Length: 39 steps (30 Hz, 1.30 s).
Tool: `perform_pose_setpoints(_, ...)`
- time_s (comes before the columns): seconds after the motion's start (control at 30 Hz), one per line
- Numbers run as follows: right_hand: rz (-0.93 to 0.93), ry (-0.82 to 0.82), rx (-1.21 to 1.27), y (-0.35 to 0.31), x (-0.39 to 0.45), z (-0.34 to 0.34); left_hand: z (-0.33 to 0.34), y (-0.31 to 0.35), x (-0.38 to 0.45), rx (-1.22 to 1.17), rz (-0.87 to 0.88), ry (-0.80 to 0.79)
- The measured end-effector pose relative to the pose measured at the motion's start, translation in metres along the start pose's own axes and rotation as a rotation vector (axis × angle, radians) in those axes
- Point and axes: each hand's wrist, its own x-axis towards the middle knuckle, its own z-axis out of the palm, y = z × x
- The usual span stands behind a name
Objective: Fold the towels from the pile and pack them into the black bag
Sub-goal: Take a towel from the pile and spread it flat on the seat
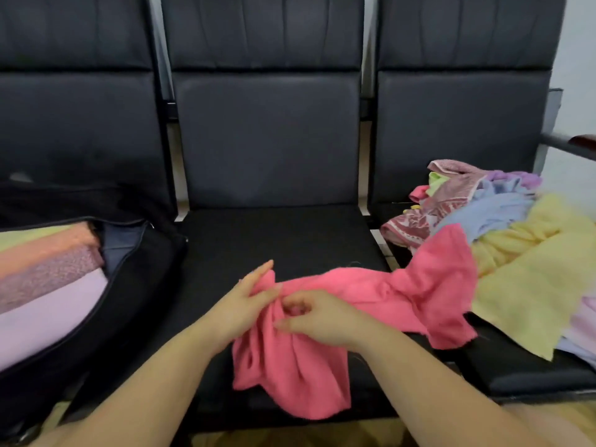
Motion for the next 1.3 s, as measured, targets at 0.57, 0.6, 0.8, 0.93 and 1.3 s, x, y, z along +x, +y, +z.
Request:
perform_pose_setpoints(0.57,0.0,-0.005,-0.326,0.036,0.005,-0.001,0.003,0.009,-0.02,1.066,0.175,-0.047)
perform_pose_setpoints(0.6,-0.01,-0.027,-0.261,0.035,0.004,0.003,0.006,0.003,-0.02,0.998,0.212,-0.09)
perform_pose_setpoints(0.8,0.019,0.162,-0.486,0.041,-0.003,0.0,0.014,-0.007,-0.013,0.979,0.107,-0.242)
perform_pose_setpoints(0.93,0.045,0.142,-0.536,0.043,-0.007,-0.005,0.014,-0.006,-0.014,0.948,0.005,-0.147)
perform_pose_setpoints(1.3,0.189,0.219,-0.599,0.044,-0.016,-0.009,0.003,-0.006,-0.009,0.891,0.067,0.028)
